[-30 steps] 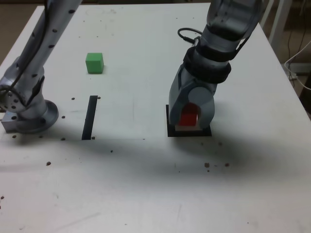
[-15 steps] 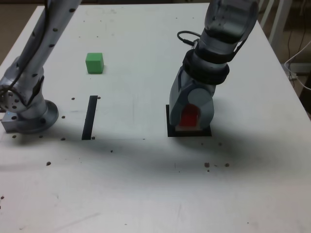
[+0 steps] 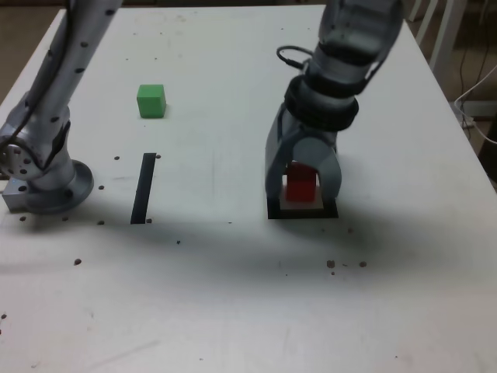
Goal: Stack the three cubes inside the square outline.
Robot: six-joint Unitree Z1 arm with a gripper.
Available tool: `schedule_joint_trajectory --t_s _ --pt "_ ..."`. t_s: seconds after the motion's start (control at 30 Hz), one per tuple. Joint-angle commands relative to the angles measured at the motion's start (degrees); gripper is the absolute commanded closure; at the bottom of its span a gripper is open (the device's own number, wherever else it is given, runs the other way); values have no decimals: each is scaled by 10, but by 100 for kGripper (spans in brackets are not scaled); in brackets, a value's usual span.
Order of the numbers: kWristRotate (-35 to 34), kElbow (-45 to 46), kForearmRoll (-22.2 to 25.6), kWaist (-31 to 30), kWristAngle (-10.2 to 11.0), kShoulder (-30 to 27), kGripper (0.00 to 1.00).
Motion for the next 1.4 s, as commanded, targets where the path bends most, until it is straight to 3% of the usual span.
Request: schedule_joint_trajectory --t_s 0.0,0.3,0.57,0.9,1.37 --pt "-6 14 -1 3 7 -24 1" --pt "-24 102 -6 31 35 -119 1" --pt "-5 141 -22 77 48 -148 1" --pt "59 61 -14 161 60 -106 1" --pt "114 -110 39 230 49 8 1"
